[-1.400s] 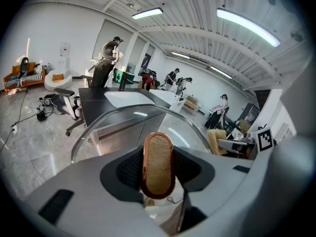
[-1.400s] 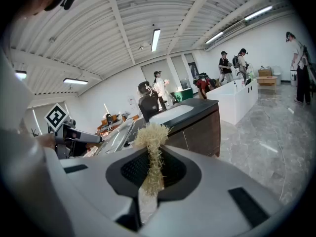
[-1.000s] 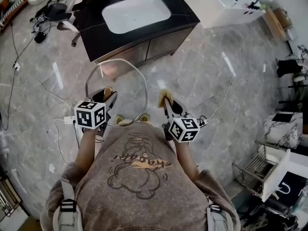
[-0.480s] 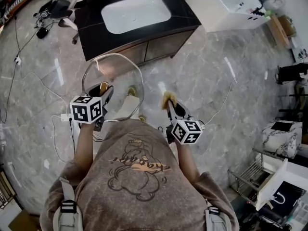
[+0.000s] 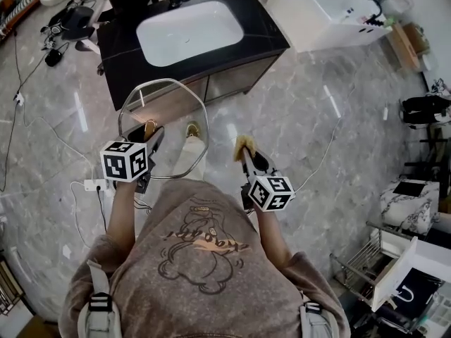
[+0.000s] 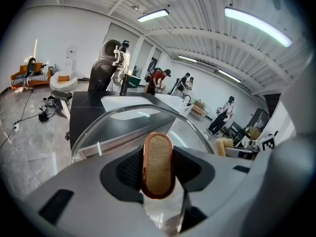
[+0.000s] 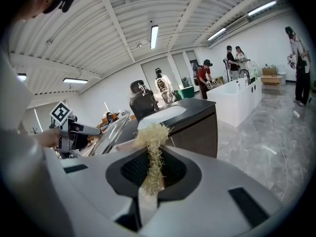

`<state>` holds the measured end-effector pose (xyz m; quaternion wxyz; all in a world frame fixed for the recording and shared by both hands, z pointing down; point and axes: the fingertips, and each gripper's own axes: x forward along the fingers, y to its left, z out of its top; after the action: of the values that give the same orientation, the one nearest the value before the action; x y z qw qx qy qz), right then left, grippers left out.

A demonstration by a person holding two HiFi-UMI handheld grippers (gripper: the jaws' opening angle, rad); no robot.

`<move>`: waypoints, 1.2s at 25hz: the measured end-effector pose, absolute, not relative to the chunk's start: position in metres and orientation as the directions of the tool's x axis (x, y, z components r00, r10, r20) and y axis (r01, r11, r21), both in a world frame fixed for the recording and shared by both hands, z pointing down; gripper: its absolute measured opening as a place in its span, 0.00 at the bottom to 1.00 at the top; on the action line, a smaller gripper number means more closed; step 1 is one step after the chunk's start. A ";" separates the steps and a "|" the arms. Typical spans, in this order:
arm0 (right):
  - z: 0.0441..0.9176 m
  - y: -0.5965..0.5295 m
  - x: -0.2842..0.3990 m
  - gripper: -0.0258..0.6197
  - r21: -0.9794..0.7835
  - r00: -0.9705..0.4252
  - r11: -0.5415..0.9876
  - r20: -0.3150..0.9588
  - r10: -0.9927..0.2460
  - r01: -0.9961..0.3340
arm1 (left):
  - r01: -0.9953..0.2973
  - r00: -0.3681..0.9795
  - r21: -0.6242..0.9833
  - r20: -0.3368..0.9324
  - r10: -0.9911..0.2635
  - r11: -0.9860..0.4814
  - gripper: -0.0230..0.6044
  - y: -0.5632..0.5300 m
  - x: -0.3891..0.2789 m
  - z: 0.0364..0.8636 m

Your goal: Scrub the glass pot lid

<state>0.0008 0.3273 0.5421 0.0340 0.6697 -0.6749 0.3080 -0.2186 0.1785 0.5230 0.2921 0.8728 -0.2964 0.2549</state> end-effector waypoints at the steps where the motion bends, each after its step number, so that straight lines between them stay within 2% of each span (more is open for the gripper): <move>1: 0.542 0.318 0.007 0.12 -0.370 -0.102 -0.084 0.457 -0.884 -0.925 | -0.665 0.695 0.358 0.618 -0.368 -0.655 0.32 0.170 -0.212 0.523; 22: 0.524 0.103 0.095 0.12 -0.355 -0.140 -0.043 0.473 -0.870 -0.934 | -0.638 0.696 0.385 0.660 -0.284 -0.667 0.32 -0.017 -0.125 0.536; 30: 0.516 0.036 0.114 0.11 -0.346 -0.160 -0.011 0.460 -0.873 -0.938 | -0.653 0.700 0.410 0.648 -0.301 -0.637 0.32 -0.063 -0.104 0.539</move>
<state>0.1144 0.0363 0.5160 0.0545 0.6459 -0.7011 0.2973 -0.1037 -0.0631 0.5389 0.3245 0.8630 -0.2765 0.2713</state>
